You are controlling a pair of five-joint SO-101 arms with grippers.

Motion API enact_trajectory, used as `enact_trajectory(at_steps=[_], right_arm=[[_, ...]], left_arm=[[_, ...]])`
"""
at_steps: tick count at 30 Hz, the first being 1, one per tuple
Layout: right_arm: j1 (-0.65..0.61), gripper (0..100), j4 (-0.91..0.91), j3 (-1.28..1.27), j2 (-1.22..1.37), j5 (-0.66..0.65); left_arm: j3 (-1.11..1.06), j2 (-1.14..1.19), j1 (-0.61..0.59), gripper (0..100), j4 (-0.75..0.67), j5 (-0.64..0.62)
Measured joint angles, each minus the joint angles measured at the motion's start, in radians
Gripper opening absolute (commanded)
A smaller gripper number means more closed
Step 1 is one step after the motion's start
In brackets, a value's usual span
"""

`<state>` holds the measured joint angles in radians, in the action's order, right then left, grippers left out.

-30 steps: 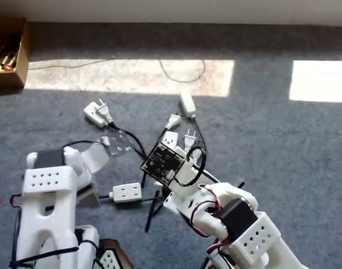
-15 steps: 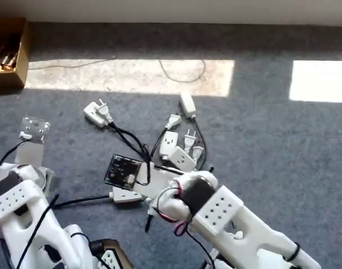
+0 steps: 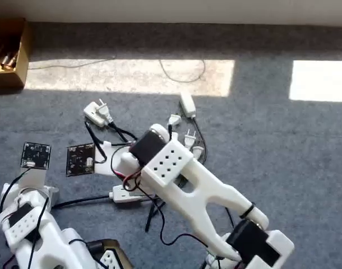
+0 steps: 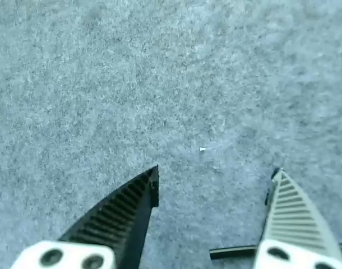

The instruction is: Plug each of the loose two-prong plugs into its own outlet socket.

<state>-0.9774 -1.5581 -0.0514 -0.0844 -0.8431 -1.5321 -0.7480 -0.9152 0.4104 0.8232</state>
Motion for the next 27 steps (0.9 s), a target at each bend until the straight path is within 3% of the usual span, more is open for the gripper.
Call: enact_trajectory(at_steps=[8,27], right_arm=[[-0.048,0.7,-0.038,0.166,0.146,-0.103],[-0.063,0.7,0.04,0.11,0.239,-0.224]], left_arm=[[-0.023,-0.005,0.0,31,-0.009,0.0],[-0.037,-0.006,0.002,31,-0.011,0.002]])
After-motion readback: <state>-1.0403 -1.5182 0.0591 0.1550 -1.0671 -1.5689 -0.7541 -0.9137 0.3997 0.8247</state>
